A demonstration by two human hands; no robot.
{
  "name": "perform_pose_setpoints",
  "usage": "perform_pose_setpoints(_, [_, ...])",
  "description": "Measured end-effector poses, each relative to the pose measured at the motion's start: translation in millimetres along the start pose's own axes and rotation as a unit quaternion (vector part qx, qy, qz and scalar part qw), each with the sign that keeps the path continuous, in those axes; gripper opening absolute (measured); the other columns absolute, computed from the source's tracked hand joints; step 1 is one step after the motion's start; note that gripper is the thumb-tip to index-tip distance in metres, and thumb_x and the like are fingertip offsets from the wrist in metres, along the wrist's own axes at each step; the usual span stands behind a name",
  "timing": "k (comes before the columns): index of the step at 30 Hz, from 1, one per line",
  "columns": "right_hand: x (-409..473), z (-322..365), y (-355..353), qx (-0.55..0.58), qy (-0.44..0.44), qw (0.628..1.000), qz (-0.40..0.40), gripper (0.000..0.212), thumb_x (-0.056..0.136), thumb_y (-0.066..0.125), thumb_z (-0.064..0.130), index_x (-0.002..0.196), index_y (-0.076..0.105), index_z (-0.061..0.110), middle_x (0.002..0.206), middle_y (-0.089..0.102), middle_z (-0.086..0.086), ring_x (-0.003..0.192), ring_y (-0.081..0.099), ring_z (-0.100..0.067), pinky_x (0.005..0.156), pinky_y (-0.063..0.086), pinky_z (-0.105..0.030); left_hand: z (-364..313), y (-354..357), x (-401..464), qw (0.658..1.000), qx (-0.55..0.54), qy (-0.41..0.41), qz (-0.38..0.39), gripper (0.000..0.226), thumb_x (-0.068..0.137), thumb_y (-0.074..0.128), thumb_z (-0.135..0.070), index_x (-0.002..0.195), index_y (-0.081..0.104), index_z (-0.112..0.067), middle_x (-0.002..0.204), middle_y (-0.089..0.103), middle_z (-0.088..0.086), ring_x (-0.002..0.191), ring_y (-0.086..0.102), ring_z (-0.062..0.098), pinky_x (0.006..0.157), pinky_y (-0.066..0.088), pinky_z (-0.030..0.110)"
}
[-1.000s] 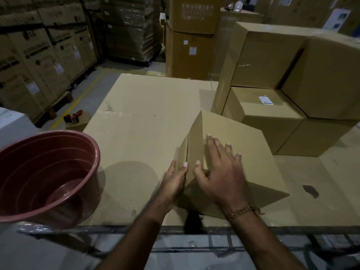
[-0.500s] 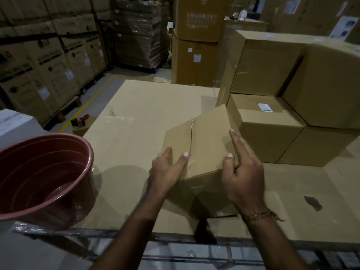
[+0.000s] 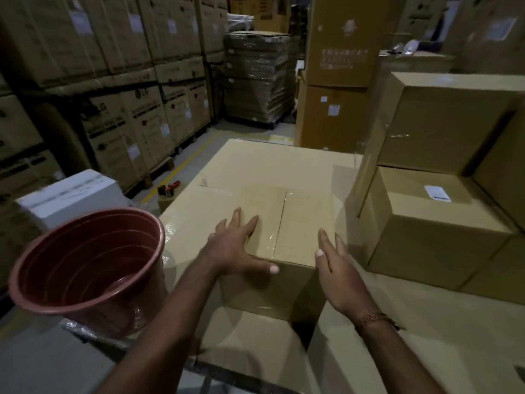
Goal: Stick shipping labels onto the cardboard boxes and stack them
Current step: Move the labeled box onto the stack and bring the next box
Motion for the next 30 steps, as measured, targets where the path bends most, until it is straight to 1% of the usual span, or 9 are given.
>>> perform_pose_setpoints(3, [33, 5, 7, -0.002, 0.0, 1.0, 0.018, 0.057, 0.115, 0.025, 0.046, 0.169, 0.008, 0.042, 0.178, -0.006, 0.004, 0.163, 0.016, -0.026, 0.125, 0.023, -0.042, 12, -5, 32, 0.997, 0.077, -0.002, -0.003, 0.146, 0.054, 0.091, -0.074, 0.165, -0.002, -0.05, 0.174, -0.021, -0.003, 0.16, -0.004, 0.039, 0.124, 0.024, 0.066])
perform_pose_setpoints(6, [71, 11, 14, -0.008, 0.0, 1.0, 0.015, 0.058, 0.115, 0.024, 0.046, 0.17, 0.007, 0.04, 0.179, -0.005, 0.001, 0.162, 0.017, -0.029, 0.126, 0.024, -0.045, 25, -14, 74, 0.993, 0.118, -0.003, 0.005, 0.146, 0.06, 0.095, -0.061, 0.163, -0.007, -0.05, 0.174, -0.023, -0.001, 0.16, -0.007, 0.042, 0.12, 0.026, 0.07])
perform_pose_setpoints(9, [114, 18, 23, -0.017, 0.002, 1.0, 0.014, 0.058, 0.115, 0.023, 0.045, 0.17, 0.008, 0.038, 0.179, -0.004, -0.003, 0.162, 0.018, -0.03, 0.126, 0.024, -0.045, 39, -31, 116, 0.988, 0.152, -0.003, 0.015, 0.148, 0.062, 0.098, -0.049, 0.163, -0.009, -0.049, 0.174, -0.023, 0.002, 0.16, -0.005, 0.043, 0.118, 0.029, 0.072])
perform_pose_setpoints(11, [141, 23, 30, -0.02, -0.001, 1.0, 0.012, 0.058, 0.115, 0.022, 0.045, 0.17, 0.008, 0.037, 0.179, -0.003, -0.005, 0.162, 0.018, -0.03, 0.126, 0.024, -0.044, 49, -41, 142, 0.985, 0.17, 0.0, 0.012, 0.147, 0.063, 0.098, -0.048, 0.164, -0.01, -0.047, 0.174, -0.022, 0.003, 0.16, -0.005, 0.044, 0.117, 0.031, 0.072])
perform_pose_setpoints(14, [182, 32, 43, -0.024, 0.0, 1.0, 0.006, 0.058, 0.115, 0.023, 0.045, 0.17, 0.009, 0.036, 0.179, -0.002, -0.007, 0.161, 0.021, -0.033, 0.126, 0.025, -0.045, 69, -53, 185, 0.981, 0.195, 0.019, 0.005, 0.147, 0.066, 0.095, -0.053, 0.164, -0.013, -0.042, 0.174, -0.02, 0.009, 0.16, -0.008, 0.045, 0.121, 0.028, 0.068])
perform_pose_setpoints(17, [222, 38, 54, -0.021, -0.001, 1.0, 0.0, 0.058, 0.114, 0.023, 0.045, 0.17, 0.011, 0.036, 0.178, 0.001, -0.007, 0.161, 0.021, -0.033, 0.127, 0.025, -0.046, 86, -62, 221, 0.976, 0.213, 0.042, -0.013, 0.144, 0.069, 0.093, -0.055, 0.166, -0.012, -0.034, 0.174, -0.016, 0.015, 0.161, -0.007, 0.041, 0.126, 0.021, 0.061])
perform_pose_setpoints(20, [259, 42, 63, -0.021, -0.002, 1.0, -0.012, 0.057, 0.114, 0.023, 0.045, 0.17, 0.012, 0.036, 0.178, 0.004, -0.007, 0.16, 0.024, -0.033, 0.127, 0.027, -0.048, 98, -72, 250, 0.974, 0.217, 0.062, -0.024, 0.138, 0.075, 0.09, -0.051, 0.168, -0.01, -0.029, 0.174, -0.014, 0.017, 0.161, -0.006, 0.038, 0.13, 0.012, 0.054])
perform_pose_setpoints(22, [280, 45, 68, -0.021, -0.004, 1.0, -0.015, 0.057, 0.115, 0.024, 0.044, 0.17, 0.014, 0.034, 0.178, 0.006, -0.007, 0.159, 0.025, -0.033, 0.127, 0.028, -0.048, 102, -79, 266, 0.973, 0.219, 0.073, -0.026, 0.135, 0.078, 0.089, -0.049, 0.168, -0.009, -0.026, 0.174, -0.013, 0.018, 0.162, -0.006, 0.038, 0.129, 0.008, 0.051])
perform_pose_setpoints(30, [342, 54, 83, -0.019, -0.002, 1.0, -0.022, 0.057, 0.115, 0.023, 0.044, 0.17, 0.014, 0.034, 0.178, 0.006, -0.007, 0.158, 0.028, -0.033, 0.126, 0.03, -0.048, 120, -101, 321, 0.972, 0.222, 0.078, -0.028, 0.134, 0.079, 0.088, -0.047, 0.168, -0.009, -0.026, 0.175, -0.012, 0.016, 0.162, -0.007, 0.037, 0.129, 0.008, 0.05])
Point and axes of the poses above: each hand's wrist, its own x-axis towards the middle knuckle, its own y-axis out of the palm, z = x × y, the point moved 2 cm from there along x, towards the middle knuckle
